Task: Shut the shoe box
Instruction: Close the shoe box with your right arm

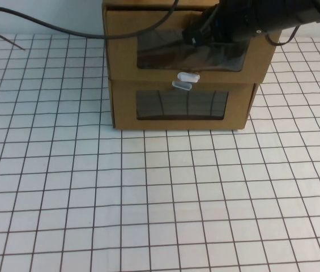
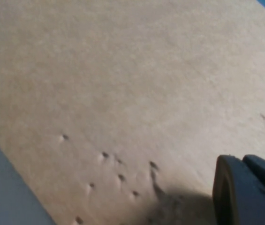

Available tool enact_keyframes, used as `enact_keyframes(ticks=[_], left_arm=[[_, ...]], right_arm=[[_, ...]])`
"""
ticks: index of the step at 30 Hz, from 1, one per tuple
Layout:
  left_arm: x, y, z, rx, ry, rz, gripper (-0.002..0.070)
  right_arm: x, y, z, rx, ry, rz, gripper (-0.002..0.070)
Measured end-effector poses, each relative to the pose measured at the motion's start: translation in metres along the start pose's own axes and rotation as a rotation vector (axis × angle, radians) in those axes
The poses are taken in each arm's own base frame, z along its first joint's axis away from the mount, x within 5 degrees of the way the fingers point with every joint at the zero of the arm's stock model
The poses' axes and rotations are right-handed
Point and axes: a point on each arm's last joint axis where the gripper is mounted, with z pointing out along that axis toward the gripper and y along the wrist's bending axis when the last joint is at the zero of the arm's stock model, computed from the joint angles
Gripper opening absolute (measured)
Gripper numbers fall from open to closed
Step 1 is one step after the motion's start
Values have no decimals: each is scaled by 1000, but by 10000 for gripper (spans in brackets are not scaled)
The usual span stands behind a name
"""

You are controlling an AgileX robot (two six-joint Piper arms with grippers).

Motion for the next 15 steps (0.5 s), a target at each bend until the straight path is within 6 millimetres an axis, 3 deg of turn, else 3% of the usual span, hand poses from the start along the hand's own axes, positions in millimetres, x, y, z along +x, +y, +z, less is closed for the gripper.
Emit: enact_keyframes(ticks=[5, 11, 15], left_arm=[[-15, -24, -35, -29, -37, 64, -5], [-33, -73, -103, -62, -96, 167, -5], [-33, -106, -148, -84, -97, 217, -5]], right_arm=[[-4, 4, -17, -19, 12, -17, -14], [-22, 31, -76, -46, -10, -89, -14], [-18, 53, -115, -33, -43, -102, -14]])
